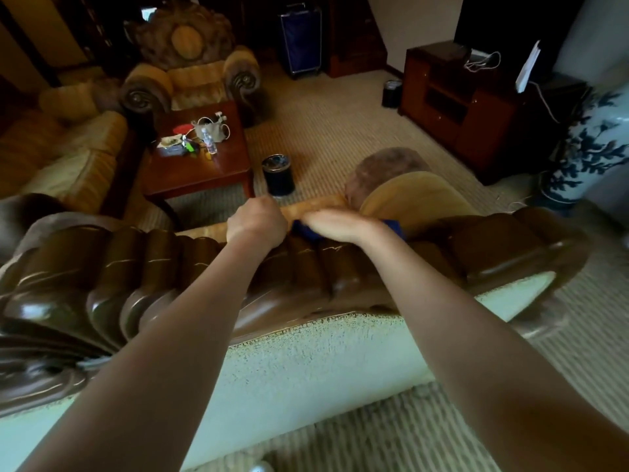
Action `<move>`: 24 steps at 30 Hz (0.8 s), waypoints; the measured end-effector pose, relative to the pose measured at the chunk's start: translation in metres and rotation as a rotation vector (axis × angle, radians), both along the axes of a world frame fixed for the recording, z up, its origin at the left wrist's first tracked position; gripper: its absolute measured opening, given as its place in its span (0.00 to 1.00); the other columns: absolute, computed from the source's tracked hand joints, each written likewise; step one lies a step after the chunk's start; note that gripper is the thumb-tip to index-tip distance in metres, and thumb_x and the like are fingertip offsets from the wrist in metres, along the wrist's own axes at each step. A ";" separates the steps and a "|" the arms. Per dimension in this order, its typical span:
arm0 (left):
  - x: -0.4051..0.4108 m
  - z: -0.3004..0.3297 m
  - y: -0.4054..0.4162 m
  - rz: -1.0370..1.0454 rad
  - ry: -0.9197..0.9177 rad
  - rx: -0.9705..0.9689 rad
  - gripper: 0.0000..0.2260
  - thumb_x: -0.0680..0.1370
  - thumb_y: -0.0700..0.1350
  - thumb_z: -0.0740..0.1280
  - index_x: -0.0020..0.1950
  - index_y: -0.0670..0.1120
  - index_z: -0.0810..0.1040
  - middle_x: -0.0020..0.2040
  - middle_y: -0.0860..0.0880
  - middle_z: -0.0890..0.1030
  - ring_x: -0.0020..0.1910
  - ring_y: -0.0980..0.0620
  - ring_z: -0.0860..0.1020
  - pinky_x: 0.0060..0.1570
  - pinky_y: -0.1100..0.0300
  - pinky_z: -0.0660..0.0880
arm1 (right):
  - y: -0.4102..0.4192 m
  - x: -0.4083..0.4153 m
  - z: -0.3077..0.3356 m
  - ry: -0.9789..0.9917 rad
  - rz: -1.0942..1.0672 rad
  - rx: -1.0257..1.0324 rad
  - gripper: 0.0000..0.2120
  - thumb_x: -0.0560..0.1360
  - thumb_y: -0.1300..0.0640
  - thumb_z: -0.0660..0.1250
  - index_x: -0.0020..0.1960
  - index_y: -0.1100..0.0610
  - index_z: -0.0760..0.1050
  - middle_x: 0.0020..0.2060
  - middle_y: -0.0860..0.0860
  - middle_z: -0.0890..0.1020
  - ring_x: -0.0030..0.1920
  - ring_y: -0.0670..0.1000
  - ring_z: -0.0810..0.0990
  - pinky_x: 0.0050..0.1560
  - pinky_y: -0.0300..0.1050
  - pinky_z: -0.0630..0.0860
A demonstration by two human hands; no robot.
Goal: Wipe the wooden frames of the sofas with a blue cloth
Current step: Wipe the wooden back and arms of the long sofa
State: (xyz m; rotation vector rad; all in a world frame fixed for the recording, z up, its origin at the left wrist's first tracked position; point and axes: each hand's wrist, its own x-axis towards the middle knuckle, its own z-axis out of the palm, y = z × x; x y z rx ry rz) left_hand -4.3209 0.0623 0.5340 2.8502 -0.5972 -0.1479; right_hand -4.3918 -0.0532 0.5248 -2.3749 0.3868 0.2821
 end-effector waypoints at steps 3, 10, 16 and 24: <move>-0.001 0.000 0.001 -0.007 -0.016 -0.010 0.10 0.78 0.40 0.58 0.56 0.43 0.75 0.50 0.43 0.77 0.45 0.44 0.73 0.46 0.50 0.72 | 0.014 0.006 0.001 -0.052 0.061 -0.051 0.18 0.82 0.48 0.49 0.66 0.50 0.70 0.69 0.51 0.70 0.63 0.52 0.69 0.56 0.45 0.62; -0.004 -0.001 0.007 -0.039 -0.006 -0.071 0.08 0.78 0.40 0.58 0.55 0.43 0.74 0.44 0.45 0.74 0.44 0.44 0.74 0.45 0.51 0.72 | -0.043 -0.015 -0.025 0.096 -0.270 0.208 0.21 0.81 0.44 0.50 0.66 0.55 0.70 0.64 0.56 0.73 0.61 0.56 0.72 0.60 0.50 0.65; -0.001 0.000 0.004 -0.065 -0.006 -0.047 0.09 0.78 0.38 0.58 0.56 0.42 0.75 0.46 0.44 0.75 0.45 0.44 0.74 0.45 0.51 0.72 | -0.027 -0.029 -0.025 -0.083 -0.311 0.110 0.17 0.81 0.48 0.49 0.48 0.55 0.73 0.44 0.54 0.75 0.50 0.56 0.72 0.52 0.50 0.65; -0.003 -0.005 0.003 -0.090 -0.004 -0.022 0.10 0.80 0.43 0.58 0.58 0.44 0.73 0.54 0.42 0.77 0.52 0.41 0.76 0.49 0.48 0.70 | 0.050 -0.076 -0.067 -0.695 -0.242 -0.571 0.18 0.74 0.54 0.52 0.56 0.54 0.78 0.58 0.47 0.79 0.62 0.49 0.75 0.57 0.53 0.69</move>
